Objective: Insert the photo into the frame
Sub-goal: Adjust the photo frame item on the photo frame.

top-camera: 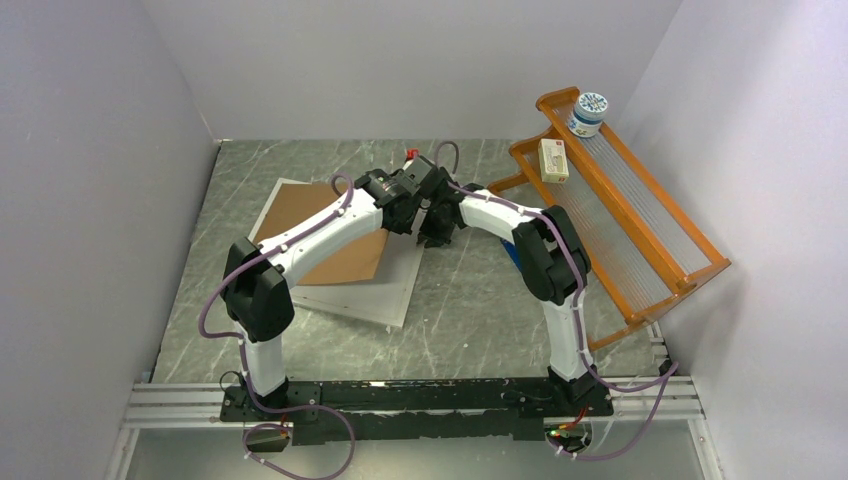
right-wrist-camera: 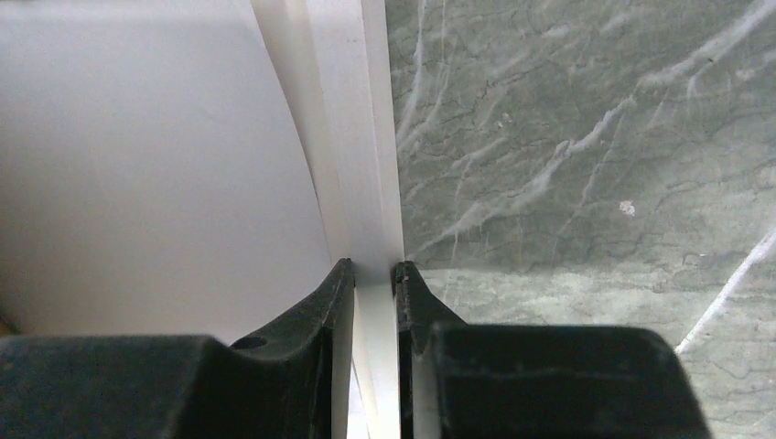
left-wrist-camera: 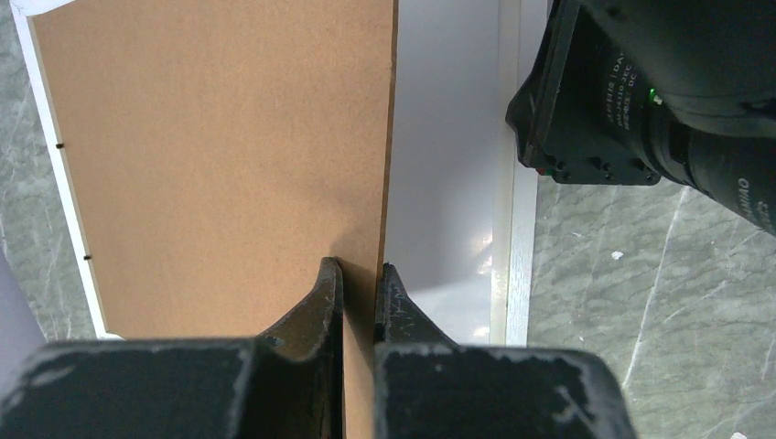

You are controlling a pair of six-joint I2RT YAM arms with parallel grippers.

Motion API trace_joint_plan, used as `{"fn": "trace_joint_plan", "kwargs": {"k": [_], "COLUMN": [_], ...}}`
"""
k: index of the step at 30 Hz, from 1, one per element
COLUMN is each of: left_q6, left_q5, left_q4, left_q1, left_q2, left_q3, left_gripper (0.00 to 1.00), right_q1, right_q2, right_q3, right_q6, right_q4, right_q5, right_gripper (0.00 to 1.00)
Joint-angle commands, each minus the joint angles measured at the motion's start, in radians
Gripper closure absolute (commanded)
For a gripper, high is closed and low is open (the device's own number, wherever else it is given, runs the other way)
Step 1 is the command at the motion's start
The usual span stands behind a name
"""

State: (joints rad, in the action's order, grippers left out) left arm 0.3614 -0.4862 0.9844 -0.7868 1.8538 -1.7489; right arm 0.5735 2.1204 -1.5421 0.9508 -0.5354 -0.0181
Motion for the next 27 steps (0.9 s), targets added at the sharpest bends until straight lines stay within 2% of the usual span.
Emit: {"fn": "trace_joint_plan", "kwargs": {"k": [1,5,7,8,10,13,16,22,27], "left_q6": [0.129,0.129,0.129,0.129,0.13,0.131,0.132,0.14,0.144], "left_q5": [0.179,0.177,0.177,0.177,0.177,0.18,0.184,0.191,0.195], "left_q4": [0.021,0.022,0.021,0.021,0.021,0.018,0.014,0.009,0.007], "left_q1": [0.014,0.015,0.017,0.016,0.017,0.018,0.019,0.024,0.025], "left_q2": [-0.024,-0.024,-0.023,-0.023,-0.022,-0.022,-0.022,-0.029,-0.034], "left_q3": [0.023,0.023,0.025,0.023,0.024,0.026,0.026,0.034,0.037], "left_gripper": [0.97,0.97,0.97,0.97,0.97,0.98,0.98,0.97,0.97], "right_q1": [-0.018,-0.02,-0.021,-0.025,-0.034,-0.042,-0.04,0.003,0.084], "right_q2": [0.022,0.017,0.0,-0.013,-0.056,-0.133,-0.21,-0.312,-0.33], "right_q3": [0.052,0.057,0.071,0.081,0.125,0.215,0.339,0.487,0.519], "right_q6": [-0.019,-0.024,-0.024,-0.022,-0.017,-0.016,0.01,0.062,0.113], "right_q4": [-0.039,-0.028,-0.004,0.014,0.094,0.211,0.317,0.347,0.348], "right_q5": [0.05,0.042,0.035,0.028,-0.012,-0.093,-0.129,-0.128,-0.144], "right_gripper": [0.99,1.0,0.96,0.91,0.7,0.56,0.47,0.42,0.4]}}
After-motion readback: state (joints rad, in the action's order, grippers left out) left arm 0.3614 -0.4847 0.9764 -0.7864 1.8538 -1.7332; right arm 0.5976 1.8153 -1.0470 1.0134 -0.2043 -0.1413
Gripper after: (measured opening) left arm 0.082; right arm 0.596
